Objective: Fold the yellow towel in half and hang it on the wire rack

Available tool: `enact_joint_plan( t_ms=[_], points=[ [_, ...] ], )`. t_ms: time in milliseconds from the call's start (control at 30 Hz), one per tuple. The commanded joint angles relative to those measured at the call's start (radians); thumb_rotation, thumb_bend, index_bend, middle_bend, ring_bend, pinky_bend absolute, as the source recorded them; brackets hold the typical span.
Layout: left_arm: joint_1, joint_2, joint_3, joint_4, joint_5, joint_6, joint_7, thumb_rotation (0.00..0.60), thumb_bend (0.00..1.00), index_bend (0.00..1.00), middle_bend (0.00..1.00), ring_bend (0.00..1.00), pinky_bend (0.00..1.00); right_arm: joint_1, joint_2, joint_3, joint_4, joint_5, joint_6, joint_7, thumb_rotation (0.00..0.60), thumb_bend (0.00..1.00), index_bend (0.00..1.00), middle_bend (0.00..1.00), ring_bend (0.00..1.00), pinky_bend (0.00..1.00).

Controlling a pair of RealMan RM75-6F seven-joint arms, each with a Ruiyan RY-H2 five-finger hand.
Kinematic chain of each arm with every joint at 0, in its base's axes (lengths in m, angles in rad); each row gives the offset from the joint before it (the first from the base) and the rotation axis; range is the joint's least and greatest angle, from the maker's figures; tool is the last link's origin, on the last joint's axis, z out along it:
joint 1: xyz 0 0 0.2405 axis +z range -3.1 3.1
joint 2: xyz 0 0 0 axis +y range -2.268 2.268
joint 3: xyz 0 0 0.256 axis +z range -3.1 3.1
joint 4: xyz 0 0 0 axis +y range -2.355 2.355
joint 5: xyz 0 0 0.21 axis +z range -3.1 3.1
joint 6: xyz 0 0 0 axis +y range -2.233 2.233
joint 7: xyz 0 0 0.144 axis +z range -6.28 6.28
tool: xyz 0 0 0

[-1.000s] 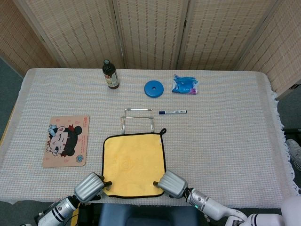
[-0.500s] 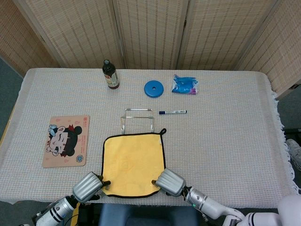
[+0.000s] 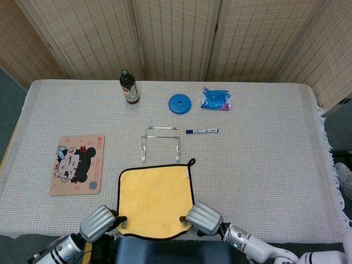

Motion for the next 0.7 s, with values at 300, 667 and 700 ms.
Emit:
enact_joint_plan(
  t_ms=[300, 667, 700],
  points=[
    [-0.001, 0.067, 0.032, -0.092, 0.011, -0.023, -0.026, 0.6, 0.43, 0.6, 0.91, 0.73, 0.91, -0.013, 0.051, -0.027, -0.055, -0.011, 0.026, 0.027, 0.6, 0.51, 0.65, 0.83, 0.95, 1.0],
    [-0.096, 0.111, -0.054, -0.138, -0.14, -0.188, -0.207, 0.6, 0.43, 0.59, 0.91, 0.73, 0.91, 0.002, -0.017, 0.071, -0.01, 0.099, 0.009, 0.023, 0.6, 0.52, 0.65, 0.82, 0.95, 1.0],
    [-0.104, 0.112, -0.062, -0.138, -0.152, -0.202, -0.217, 0.6, 0.43, 0.59, 0.91, 0.73, 0.91, 0.004, -0.024, 0.081, -0.004, 0.112, 0.007, 0.017, 0.6, 0.52, 0.65, 0.82, 0.95, 1.0]
  ],
)
